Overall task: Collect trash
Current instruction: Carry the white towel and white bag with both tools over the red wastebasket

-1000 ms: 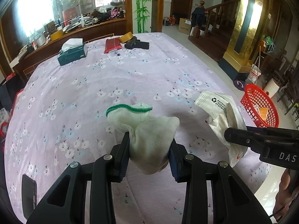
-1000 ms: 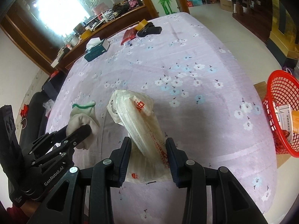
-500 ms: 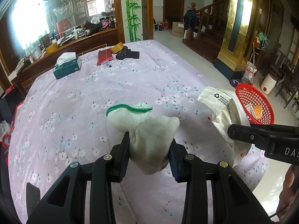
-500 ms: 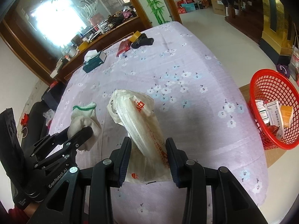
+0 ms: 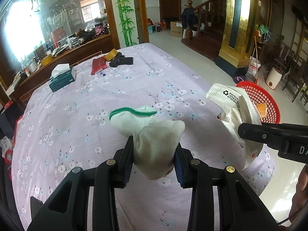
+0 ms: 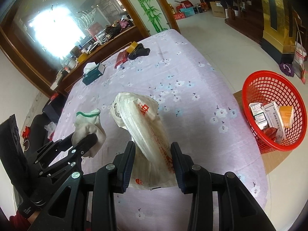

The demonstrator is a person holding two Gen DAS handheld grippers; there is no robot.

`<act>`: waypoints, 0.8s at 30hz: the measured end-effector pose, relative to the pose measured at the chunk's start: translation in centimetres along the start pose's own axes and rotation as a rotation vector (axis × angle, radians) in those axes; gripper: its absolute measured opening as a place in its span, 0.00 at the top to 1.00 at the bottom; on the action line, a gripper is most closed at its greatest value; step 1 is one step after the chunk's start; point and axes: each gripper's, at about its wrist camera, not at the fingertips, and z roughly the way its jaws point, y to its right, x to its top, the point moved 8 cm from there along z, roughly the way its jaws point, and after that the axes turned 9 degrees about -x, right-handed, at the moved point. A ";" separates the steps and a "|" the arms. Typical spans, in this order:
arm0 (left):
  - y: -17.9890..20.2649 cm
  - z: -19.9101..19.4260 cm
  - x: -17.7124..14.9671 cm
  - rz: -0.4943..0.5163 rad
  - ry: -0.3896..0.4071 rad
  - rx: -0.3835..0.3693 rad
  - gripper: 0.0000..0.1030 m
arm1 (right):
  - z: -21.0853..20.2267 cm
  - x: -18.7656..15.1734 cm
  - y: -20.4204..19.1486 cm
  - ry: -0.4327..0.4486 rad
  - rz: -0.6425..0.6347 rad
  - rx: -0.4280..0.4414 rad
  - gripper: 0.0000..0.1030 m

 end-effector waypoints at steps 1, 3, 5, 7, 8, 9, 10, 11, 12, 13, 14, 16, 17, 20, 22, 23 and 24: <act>0.1 0.1 0.1 0.004 -0.002 -0.001 0.66 | 0.0 0.0 0.2 0.000 0.003 -0.001 0.60; 0.5 0.3 0.2 0.014 -0.006 -0.004 0.66 | -0.1 0.0 0.7 0.000 0.012 -0.003 0.60; 0.9 0.4 0.3 0.024 -0.007 -0.006 0.66 | -0.1 0.1 1.1 -0.001 0.020 -0.004 0.60; 1.3 0.6 0.4 0.034 -0.011 -0.010 0.66 | -0.3 0.0 1.4 0.002 0.028 -0.007 0.60; 1.3 0.7 0.5 0.037 -0.012 -0.011 0.66 | -0.4 0.1 1.6 0.004 0.032 -0.007 0.60; 1.6 0.8 0.5 0.044 -0.013 -0.013 0.66 | -0.5 0.1 1.8 0.006 0.037 -0.008 0.60; 1.8 0.9 0.6 0.049 -0.014 -0.014 0.66 | -0.6 0.2 2.0 0.008 0.040 -0.009 0.60; 1.9 0.9 0.6 0.054 -0.015 -0.015 0.66 | -0.7 0.2 2.2 0.010 0.045 -0.010 0.60; 2.1 1.0 0.7 0.059 -0.016 -0.015 0.66 | -0.7 0.2 2.4 0.011 0.049 -0.011 0.60; 2.2 1.1 0.7 0.063 -0.017 -0.016 0.66 | -0.7 0.2 2.5 0.011 0.052 -0.011 0.60; 2.3 1.1 0.7 0.067 -0.018 -0.017 0.66 | -0.8 0.2 2.7 0.012 0.055 -0.012 0.60; 2.5 1.3 0.7 0.071 -0.022 -0.017 0.66 | -0.8 0.2 2.8 0.012 0.060 -0.013 0.60; 2.6 1.4 0.7 0.074 -0.024 -0.018 0.66 | -0.9 0.1 2.8 0.013 0.063 -0.014 0.60; 2.9 1.5 0.8 0.082 -0.028 -0.019 0.66 | -1.0 0.1 3.1 0.013 0.069 -0.013 0.60; 3.0 1.6 0.8 0.087 -0.031 -0.020 0.66 | -1.1 0.0 3.3 0.014 0.075 -0.015 0.60; 3.0 1.7 0.8 0.089 -0.032 -0.021 0.66 | -1.1 0.0 3.4 0.014 0.078 -0.015 0.60; 3.1 1.7 0.8 0.091 -0.032 -0.021 0.66 | -1.1 0.0 3.5 0.014 0.081 -0.016 0.60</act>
